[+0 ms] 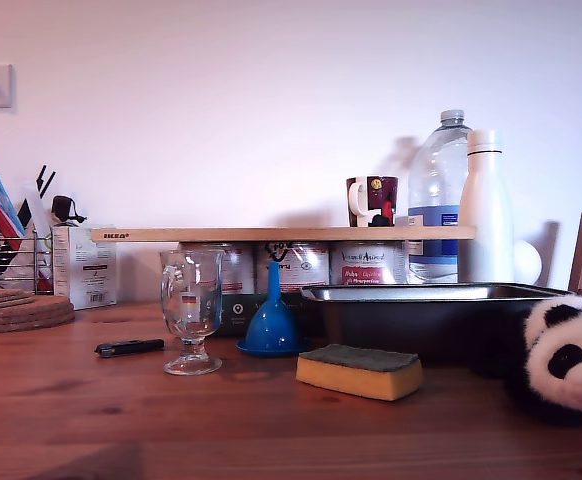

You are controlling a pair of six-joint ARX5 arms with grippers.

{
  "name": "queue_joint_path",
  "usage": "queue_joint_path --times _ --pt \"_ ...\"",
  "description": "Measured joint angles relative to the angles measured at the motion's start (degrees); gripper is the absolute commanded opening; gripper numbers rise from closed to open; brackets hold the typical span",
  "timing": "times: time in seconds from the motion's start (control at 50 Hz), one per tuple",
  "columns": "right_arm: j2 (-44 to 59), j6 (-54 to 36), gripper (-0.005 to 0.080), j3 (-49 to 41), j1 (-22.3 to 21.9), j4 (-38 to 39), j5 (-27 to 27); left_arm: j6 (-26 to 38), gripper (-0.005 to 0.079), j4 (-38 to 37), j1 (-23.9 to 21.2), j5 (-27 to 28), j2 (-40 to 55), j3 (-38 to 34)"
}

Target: Pick up the glass cup and place it on the shelf at the back

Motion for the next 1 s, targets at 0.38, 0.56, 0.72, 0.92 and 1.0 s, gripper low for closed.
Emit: queue_joint_path --times 0.38,0.56,0.72,0.92,1.0 --pt "0.0 4.0 -0.0012 0.0 0.1 0.0 -4.2 -1.2 -0.0021 5.5 -9.4 2.1 0.0 0.0" --pt "1.2 3.8 -0.0012 0.0 2.7 -2.9 -4.7 -1.5 -0.0021 8.1 -16.0 -0.8 0.6 0.0" --pt "4.4 2.2 -0.0012 0.0 7.5 -3.1 -4.7 -1.5 -0.0021 11.6 -22.2 -4.0 5.1 0.0" --pt "10.4 1.7 -0.0012 0.0 14.9 -3.1 -4.7 -1.5 -0.0021 17.3 -27.9 -5.2 11.7 0.0" --pt "12.5 6.4 -0.0012 0.0 16.8 -2.4 -4.7 -1.5 -0.0021 17.3 -28.8 -5.3 13.1 0.0"
